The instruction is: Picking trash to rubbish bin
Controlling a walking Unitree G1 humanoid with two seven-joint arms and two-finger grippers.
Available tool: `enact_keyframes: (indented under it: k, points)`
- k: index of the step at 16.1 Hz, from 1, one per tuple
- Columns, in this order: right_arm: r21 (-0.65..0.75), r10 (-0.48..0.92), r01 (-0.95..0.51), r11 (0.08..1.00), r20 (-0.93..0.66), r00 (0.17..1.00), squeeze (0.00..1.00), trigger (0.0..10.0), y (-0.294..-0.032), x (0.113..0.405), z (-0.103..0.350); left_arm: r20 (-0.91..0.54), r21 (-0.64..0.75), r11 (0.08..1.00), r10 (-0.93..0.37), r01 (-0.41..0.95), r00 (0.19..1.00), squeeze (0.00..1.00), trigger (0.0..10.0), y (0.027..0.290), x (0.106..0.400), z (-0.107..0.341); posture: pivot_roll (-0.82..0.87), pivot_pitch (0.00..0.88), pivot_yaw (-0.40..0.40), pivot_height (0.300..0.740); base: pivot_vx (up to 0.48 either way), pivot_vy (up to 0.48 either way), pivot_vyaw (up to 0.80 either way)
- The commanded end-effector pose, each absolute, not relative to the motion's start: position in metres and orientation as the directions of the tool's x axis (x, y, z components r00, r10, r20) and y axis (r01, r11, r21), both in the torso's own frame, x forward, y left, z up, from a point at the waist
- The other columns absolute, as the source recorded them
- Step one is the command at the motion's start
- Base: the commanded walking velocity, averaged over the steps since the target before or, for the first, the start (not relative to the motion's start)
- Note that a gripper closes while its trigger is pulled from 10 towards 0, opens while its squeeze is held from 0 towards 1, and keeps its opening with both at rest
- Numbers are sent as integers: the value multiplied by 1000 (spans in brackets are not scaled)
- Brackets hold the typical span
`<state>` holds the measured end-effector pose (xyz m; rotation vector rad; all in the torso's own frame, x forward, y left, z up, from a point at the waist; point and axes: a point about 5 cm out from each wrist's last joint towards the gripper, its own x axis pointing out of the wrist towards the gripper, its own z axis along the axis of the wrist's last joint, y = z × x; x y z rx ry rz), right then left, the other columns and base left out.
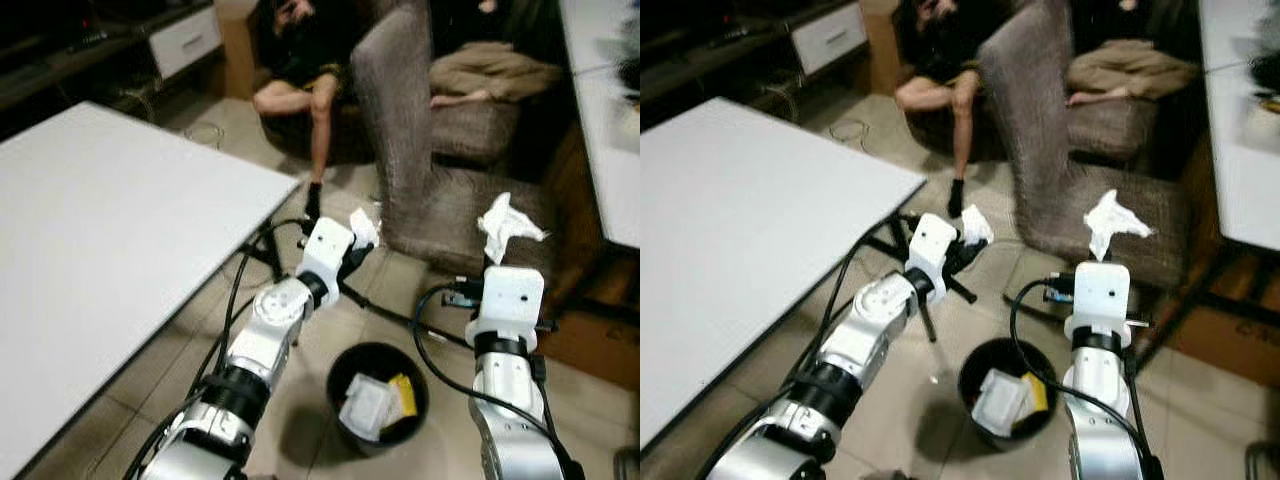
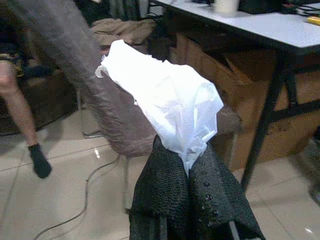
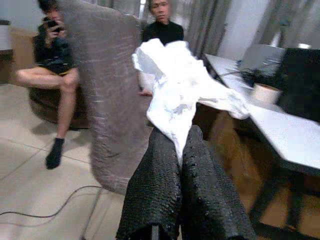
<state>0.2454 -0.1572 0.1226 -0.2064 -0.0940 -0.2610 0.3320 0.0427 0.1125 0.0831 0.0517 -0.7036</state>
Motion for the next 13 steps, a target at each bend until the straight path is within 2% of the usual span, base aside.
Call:
enact_keyframes:
  k: [1, 7, 13]
  points:
    - [-182, -235, 256, 949, 129, 963, 0, 10000, -153, 246, 126, -87, 67, 767, -633, 638, 769, 0, 10000, 50, 334, 112, 71, 108, 36, 740, 352, 0, 0]
    - [-184, -240, 258, 948, 118, 964, 0, 10000, -152, 242, 123, -105, 61, 757, -643, 650, 759, 0, 10000, 48, 331, 106, 62, 126, 40, 740, 355, 0, 0]
    - [-188, -281, 286, 939, 53, 958, 0, 10000, -154, 230, 108, -225, 53, 707, -680, 705, 698, 0, 10000, 41, 318, 77, 28, 172, 53, 740, 0, 0, 0]
